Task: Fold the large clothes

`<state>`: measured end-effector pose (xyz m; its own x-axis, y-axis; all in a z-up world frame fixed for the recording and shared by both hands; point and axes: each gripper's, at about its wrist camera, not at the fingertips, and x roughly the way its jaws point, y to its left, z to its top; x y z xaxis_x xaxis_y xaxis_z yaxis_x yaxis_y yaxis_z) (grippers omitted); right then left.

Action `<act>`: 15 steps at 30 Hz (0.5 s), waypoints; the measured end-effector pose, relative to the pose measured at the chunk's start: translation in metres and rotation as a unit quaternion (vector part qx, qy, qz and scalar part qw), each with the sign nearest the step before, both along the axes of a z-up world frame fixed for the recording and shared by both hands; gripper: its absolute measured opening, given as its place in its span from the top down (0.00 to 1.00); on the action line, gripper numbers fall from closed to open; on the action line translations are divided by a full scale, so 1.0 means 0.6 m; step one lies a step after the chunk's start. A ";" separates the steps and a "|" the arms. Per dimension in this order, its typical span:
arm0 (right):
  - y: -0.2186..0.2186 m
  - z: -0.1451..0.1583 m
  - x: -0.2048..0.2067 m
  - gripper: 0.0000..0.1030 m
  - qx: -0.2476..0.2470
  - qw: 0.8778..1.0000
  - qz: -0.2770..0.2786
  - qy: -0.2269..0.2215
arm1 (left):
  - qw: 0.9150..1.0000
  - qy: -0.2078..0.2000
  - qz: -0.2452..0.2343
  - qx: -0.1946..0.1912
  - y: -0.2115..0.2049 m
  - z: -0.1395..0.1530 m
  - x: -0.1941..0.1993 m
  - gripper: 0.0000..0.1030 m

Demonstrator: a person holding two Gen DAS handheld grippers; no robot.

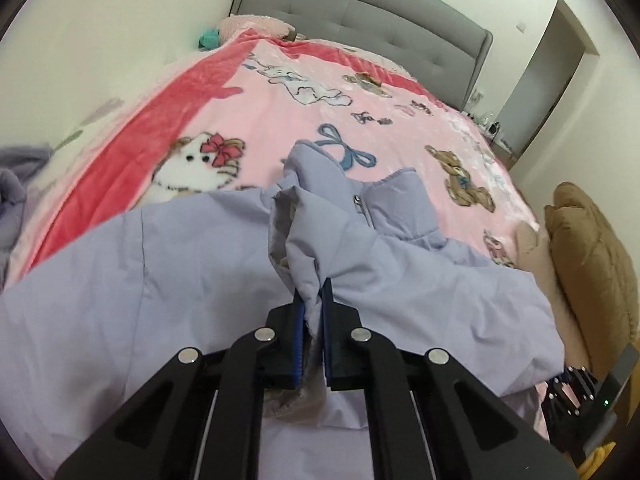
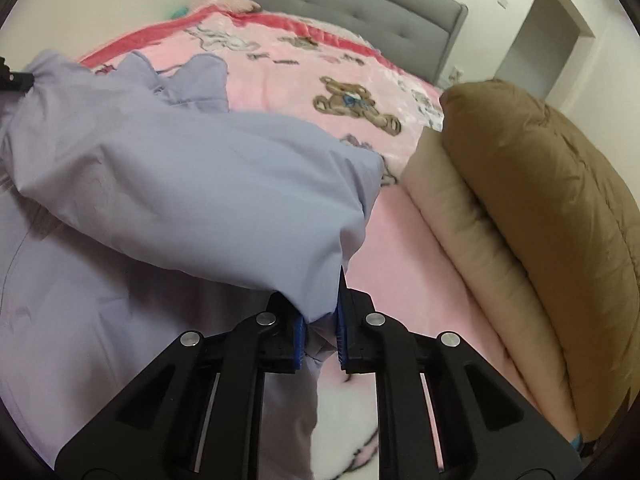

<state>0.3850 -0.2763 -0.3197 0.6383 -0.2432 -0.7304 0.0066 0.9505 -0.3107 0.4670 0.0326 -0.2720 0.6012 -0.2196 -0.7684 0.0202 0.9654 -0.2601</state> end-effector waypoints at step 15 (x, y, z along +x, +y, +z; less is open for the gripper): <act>0.005 -0.082 0.001 0.73 -0.045 0.996 -0.006 0.079 | 0.995 0.055 0.002 0.082 -0.013 -0.096 0.018 0.89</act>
